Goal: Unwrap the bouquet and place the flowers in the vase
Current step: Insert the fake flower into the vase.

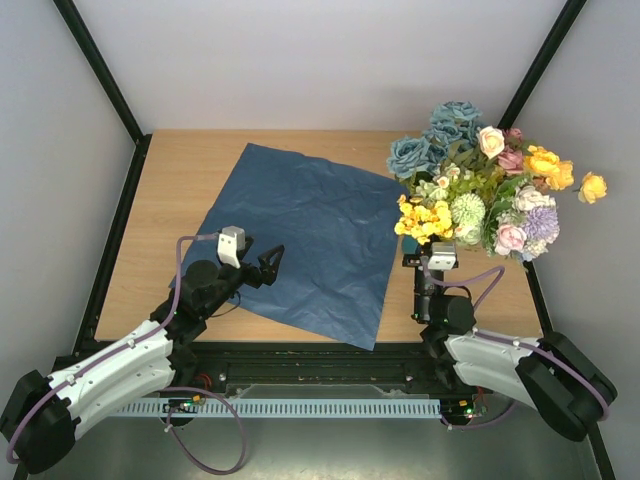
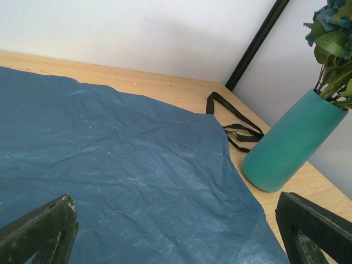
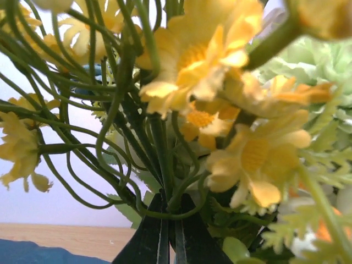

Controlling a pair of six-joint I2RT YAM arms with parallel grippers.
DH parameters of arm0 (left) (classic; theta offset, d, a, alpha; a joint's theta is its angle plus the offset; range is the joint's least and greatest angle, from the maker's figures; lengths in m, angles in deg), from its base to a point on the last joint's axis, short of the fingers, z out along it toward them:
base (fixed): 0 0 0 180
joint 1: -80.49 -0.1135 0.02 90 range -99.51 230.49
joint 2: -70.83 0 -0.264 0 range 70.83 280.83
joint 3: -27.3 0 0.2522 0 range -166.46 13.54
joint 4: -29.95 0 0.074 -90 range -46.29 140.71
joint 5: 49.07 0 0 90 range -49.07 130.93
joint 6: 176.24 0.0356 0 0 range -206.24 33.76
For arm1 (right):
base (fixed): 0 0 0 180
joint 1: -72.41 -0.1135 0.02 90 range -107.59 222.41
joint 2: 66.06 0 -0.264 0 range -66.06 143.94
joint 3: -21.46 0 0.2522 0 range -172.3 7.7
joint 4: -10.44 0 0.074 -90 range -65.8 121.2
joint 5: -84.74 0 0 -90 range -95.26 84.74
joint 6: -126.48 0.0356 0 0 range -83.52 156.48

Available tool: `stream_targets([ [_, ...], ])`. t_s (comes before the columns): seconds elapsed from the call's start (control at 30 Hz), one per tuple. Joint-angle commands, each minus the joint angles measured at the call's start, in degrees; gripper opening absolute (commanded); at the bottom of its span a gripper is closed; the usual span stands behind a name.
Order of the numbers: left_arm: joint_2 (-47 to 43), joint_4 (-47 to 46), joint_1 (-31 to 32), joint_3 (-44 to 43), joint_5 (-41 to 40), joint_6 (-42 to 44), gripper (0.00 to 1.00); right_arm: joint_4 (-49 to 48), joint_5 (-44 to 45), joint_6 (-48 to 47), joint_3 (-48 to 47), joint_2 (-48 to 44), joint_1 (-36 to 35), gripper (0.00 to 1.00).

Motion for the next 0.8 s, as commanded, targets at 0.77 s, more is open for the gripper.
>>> stream_targets([
  [0.77,-0.91,-1.25,0.25,-0.67,-0.06,0.61,0.99,-10.3,8.73,4.12,2.55,4.9,0.44,0.03],
])
